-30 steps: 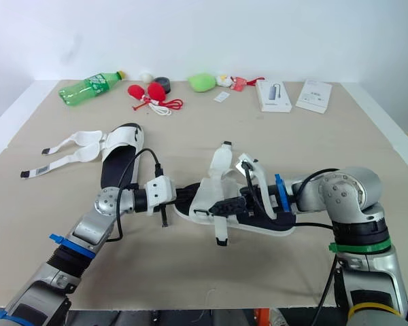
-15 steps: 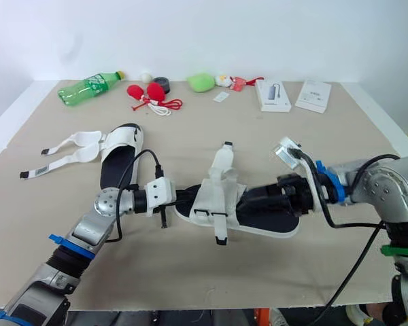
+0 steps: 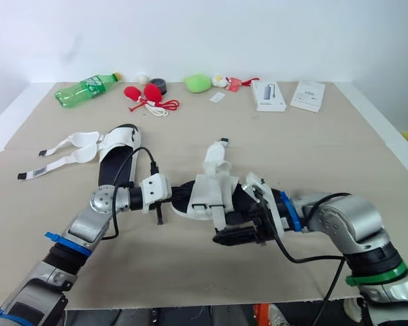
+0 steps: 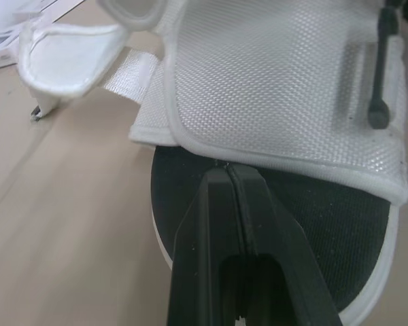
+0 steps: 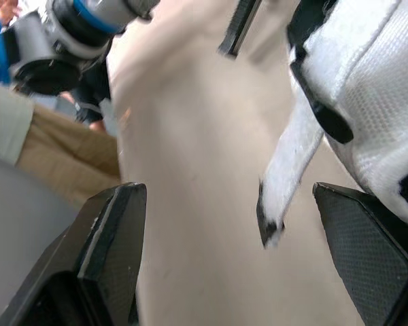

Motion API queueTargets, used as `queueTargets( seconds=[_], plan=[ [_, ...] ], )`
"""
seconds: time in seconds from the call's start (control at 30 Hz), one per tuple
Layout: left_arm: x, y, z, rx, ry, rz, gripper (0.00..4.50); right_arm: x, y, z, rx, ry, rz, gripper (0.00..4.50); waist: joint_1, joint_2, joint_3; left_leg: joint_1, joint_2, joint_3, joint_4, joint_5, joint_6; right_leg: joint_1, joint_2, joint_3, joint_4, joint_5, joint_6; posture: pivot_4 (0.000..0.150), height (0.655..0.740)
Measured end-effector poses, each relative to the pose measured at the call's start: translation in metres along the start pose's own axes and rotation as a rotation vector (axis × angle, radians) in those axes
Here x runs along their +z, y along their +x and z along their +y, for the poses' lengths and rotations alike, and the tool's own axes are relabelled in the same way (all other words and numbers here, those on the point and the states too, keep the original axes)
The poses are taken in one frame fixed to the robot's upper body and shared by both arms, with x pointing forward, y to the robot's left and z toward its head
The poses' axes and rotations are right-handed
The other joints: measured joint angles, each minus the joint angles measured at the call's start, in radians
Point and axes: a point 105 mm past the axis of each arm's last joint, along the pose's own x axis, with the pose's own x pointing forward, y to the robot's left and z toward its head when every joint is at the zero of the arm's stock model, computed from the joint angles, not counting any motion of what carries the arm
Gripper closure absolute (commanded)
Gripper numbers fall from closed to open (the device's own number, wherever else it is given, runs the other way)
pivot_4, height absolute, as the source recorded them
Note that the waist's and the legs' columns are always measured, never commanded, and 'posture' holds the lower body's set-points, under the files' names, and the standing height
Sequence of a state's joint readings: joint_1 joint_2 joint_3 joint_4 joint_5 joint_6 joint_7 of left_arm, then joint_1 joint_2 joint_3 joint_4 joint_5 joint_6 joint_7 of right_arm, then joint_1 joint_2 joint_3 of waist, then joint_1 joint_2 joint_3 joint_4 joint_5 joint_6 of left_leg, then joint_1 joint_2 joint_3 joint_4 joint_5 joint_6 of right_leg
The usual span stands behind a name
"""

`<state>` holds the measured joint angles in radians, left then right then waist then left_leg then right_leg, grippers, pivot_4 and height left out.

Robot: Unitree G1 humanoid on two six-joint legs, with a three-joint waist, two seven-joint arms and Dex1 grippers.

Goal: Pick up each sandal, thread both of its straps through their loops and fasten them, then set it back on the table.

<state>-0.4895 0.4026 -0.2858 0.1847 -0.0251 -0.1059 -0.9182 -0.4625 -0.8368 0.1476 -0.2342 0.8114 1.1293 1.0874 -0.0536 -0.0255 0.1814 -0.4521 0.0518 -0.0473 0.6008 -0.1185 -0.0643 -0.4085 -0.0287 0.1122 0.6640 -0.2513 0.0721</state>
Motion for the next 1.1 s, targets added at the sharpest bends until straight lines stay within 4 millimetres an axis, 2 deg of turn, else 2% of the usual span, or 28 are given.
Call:
queueTargets(
  seconds=[0.2, 0.23, 0.27, 0.33, 0.37, 0.4, 0.5, 0.57, 0.63, 0.83, 1.07, 1.1],
  plan=[
    [-0.005, -0.004, 0.014, 0.048, 0.021, 0.029, 4.50, 0.015, 0.011, -0.014, -0.023, -0.019, -0.032, 0.29, 0.000, 0.000, 0.000, 0.000, 0.000, 0.000, 0.000, 0.000, 0.000, 0.000, 0.000, 0.000, 0.000, 0.000, 0.000, 0.150, 0.7400],
    [-0.005, -0.004, 0.016, 0.056, 0.028, 0.031, 4.50, 0.016, 0.015, -0.019, -0.030, -0.015, -0.035, 0.66, 0.002, 0.000, 0.000, -0.001, 0.000, 0.000, 0.000, 0.000, 0.000, 0.000, 0.000, 0.000, 0.000, 0.000, 0.001, 0.150, 0.7400],
    [-0.005, -0.004, 0.016, 0.057, 0.028, 0.031, 4.50, 0.016, 0.015, -0.019, -0.031, -0.014, -0.036, 0.66, 0.002, 0.000, 0.000, -0.001, 0.000, 0.000, 0.000, 0.000, 0.000, 0.000, 0.000, 0.000, 0.000, 0.000, 0.001, 0.150, 0.7400],
    [-0.005, -0.004, 0.016, 0.057, 0.029, 0.030, 4.50, 0.016, 0.015, -0.020, -0.034, -0.014, -0.036, 1.05, 0.003, 0.000, 0.000, -0.001, 0.000, 0.000, 0.000, 0.000, 0.000, 0.000, 0.000, 0.000, 0.000, -0.001, 0.001, 0.150, 0.7400],
    [-0.005, -0.004, 0.016, 0.058, 0.031, 0.030, 4.50, 0.017, 0.015, -0.021, -0.037, -0.012, -0.038, 1.70, 0.003, 0.000, 0.000, -0.001, 0.000, 0.000, -0.001, 0.000, 0.000, 0.000, 0.000, 0.000, 0.000, -0.001, 0.001, 0.150, 0.7400],
    [-0.006, -0.005, 0.016, 0.059, 0.034, 0.029, 4.50, 0.017, 0.016, -0.025, -0.045, 0.010, -0.051, 2.12, 0.003, 0.000, 0.000, -0.001, 0.000, 0.000, -0.001, 0.000, 0.000, 0.000, 0.001, 0.000, 0.000, -0.001, 0.002, 0.150, 0.7400],
    [-0.006, -0.004, 0.016, 0.057, 0.034, 0.029, 4.50, 0.012, 0.013, -0.029, -0.069, 0.030, -0.066, 3.15, 0.003, 0.000, 0.000, -0.001, 0.000, -0.001, -0.001, 0.000, 0.000, 0.000, 0.000, 0.000, 0.000, -0.001, 0.002, 0.150, 0.7400],
    [-0.005, -0.003, 0.014, 0.053, 0.032, 0.025, 4.50, -0.001, 0.010, -0.028, -0.078, 0.067, -0.069, 3.95, 0.004, -0.001, 0.000, -0.001, 0.000, -0.001, -0.001, 0.000, 0.000, 0.001, 0.001, 0.000, 0.000, -0.003, 0.002, 0.150, 0.7400],
    [-0.005, -0.004, 0.012, 0.053, 0.032, 0.025, 4.50, -0.021, 0.010, -0.025, -0.078, 0.127, -0.050, 4.44, 0.006, 0.000, 0.000, -0.002, 0.000, -0.001, -0.002, 0.000, 0.000, 0.000, 0.000, 0.000, 0.000, -0.004, 0.002, 0.150, 0.7400],
    [-0.006, -0.005, 0.012, 0.055, 0.024, 0.029, 4.50, -0.042, 0.010, 0.003, -0.055, 0.138, -0.008, 4.44, 0.006, -0.001, -0.001, -0.001, 0.000, -0.002, -0.002, 0.000, 0.000, 0.001, 0.001, 0.000, 0.000, -0.004, 0.002, 0.150, 0.7400],
    [-0.005, -0.004, 0.011, 0.052, 0.021, 0.027, 4.50, -0.031, 0.011, 0.002, -0.065, 0.116, -0.017, 4.44, 0.006, -0.001, -0.001, -0.001, 0.000, -0.001, -0.001, 0.000, 0.000, 0.001, 0.000, 0.000, 0.000, -0.003, 0.002, 0.150, 0.7400],
    [-0.005, -0.003, 0.011, 0.051, 0.021, 0.024, 4.50, -0.025, 0.007, 0.000, -0.078, 0.092, -0.017, 4.18, 0.006, -0.001, -0.001, -0.001, -0.001, -0.001, -0.001, 0.000, 0.000, 0.001, 0.000, 0.000, 0.000, -0.004, 0.002, 0.150, 0.7400]
  ],
)
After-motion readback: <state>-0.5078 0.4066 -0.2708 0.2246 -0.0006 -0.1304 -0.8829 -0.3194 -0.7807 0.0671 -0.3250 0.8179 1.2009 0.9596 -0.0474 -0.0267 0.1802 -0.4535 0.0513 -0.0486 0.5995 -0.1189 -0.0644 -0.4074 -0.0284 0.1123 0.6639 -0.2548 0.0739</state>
